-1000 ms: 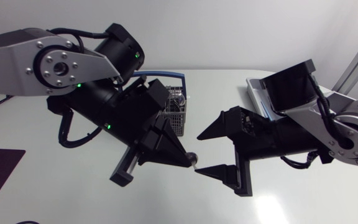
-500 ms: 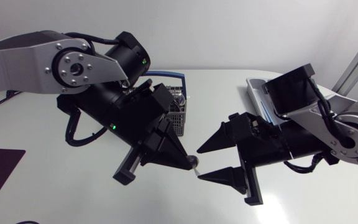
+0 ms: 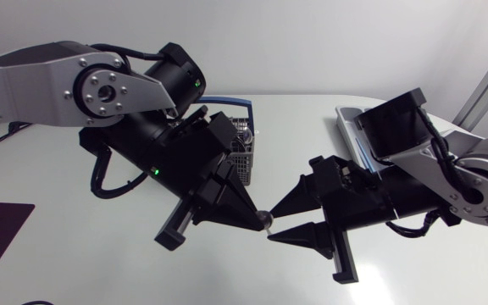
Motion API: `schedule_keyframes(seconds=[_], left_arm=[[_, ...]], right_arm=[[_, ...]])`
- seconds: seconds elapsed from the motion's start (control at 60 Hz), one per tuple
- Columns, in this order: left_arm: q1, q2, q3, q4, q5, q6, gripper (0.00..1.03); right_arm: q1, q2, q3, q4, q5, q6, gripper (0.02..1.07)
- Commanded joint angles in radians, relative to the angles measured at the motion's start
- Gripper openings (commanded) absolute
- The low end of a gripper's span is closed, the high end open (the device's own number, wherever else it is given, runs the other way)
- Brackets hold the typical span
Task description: Unload the cutlery basket into the drawer organizer.
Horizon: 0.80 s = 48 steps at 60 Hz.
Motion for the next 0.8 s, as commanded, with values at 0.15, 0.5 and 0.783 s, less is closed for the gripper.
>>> schedule_keyframes(seconds=[0.15, 0.5, 0.783], left_arm=[[0.010, 0.017, 0.019, -0.015, 0.026, 0.029, 0.06], [0.010, 0.017, 0.014, -0.013, 0.029, 0.030, 0.06], [0.015, 0.017, 0.016, -0.013, 0.035, 0.032, 0.06]], right_arm=[[0.018, 0.004, 0.011, -0.011, -0.015, 0.003, 0.28], [0.028, 0.004, 0.008, -0.013, -0.015, 0.011, 0.18], [0.030, 0.011, 0.010, -0.014, -0.018, 0.018, 0.08]])
